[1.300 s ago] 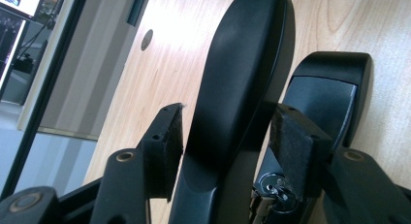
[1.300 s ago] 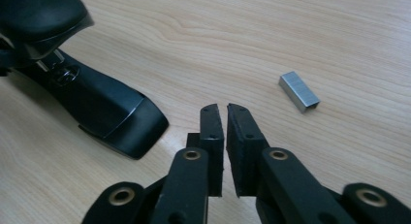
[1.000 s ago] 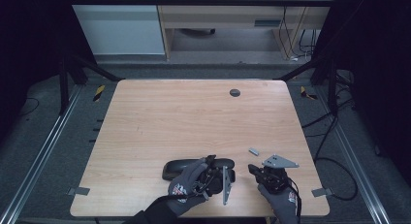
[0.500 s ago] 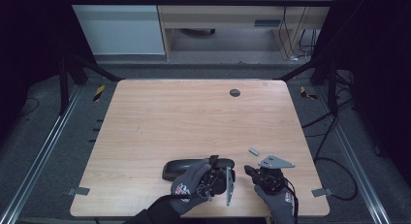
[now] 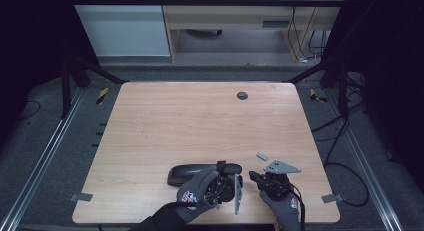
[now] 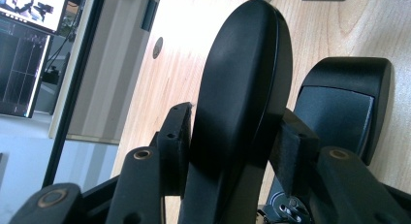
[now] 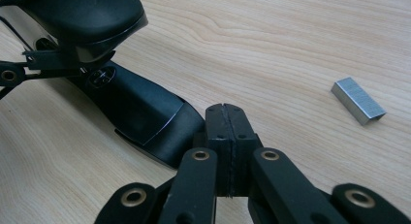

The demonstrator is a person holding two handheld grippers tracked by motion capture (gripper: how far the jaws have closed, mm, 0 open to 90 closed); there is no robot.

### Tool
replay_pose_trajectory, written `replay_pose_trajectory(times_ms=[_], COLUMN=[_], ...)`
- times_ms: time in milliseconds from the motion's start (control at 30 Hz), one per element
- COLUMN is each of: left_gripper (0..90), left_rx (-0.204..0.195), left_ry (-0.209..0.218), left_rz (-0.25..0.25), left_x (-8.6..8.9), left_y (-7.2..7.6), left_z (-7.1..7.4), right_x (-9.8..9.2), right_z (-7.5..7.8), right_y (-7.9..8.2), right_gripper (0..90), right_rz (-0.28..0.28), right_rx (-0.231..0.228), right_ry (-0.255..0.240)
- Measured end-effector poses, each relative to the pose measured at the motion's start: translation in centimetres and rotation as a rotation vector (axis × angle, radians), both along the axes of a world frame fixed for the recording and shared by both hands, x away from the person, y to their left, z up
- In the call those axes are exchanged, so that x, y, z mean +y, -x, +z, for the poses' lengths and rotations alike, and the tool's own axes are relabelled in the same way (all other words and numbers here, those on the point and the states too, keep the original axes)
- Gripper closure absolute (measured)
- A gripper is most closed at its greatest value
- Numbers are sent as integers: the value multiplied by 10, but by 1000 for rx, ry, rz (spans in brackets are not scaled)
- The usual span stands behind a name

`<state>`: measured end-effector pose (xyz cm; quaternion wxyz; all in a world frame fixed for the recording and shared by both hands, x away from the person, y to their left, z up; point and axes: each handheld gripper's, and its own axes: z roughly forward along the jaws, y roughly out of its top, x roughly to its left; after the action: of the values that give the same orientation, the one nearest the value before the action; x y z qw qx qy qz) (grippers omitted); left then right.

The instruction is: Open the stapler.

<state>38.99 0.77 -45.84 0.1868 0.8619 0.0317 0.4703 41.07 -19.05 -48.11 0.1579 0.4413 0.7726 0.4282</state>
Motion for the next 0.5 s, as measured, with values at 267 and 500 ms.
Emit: replay_pose_trajectory(times_ms=[267, 500], left_gripper=[544, 546], left_rx=[-6, -14], left_ry=[-7, -10], left_rz=[3, 6], left_x=[-1, -1], left_y=[1, 1], left_z=[0, -1], right_x=[7, 12], right_z=[-3, -6], right_y=[-1, -1], right_gripper=[900, 900], right_rz=[12, 25], right_rx=[0, 5], right_ry=[-2, -2])
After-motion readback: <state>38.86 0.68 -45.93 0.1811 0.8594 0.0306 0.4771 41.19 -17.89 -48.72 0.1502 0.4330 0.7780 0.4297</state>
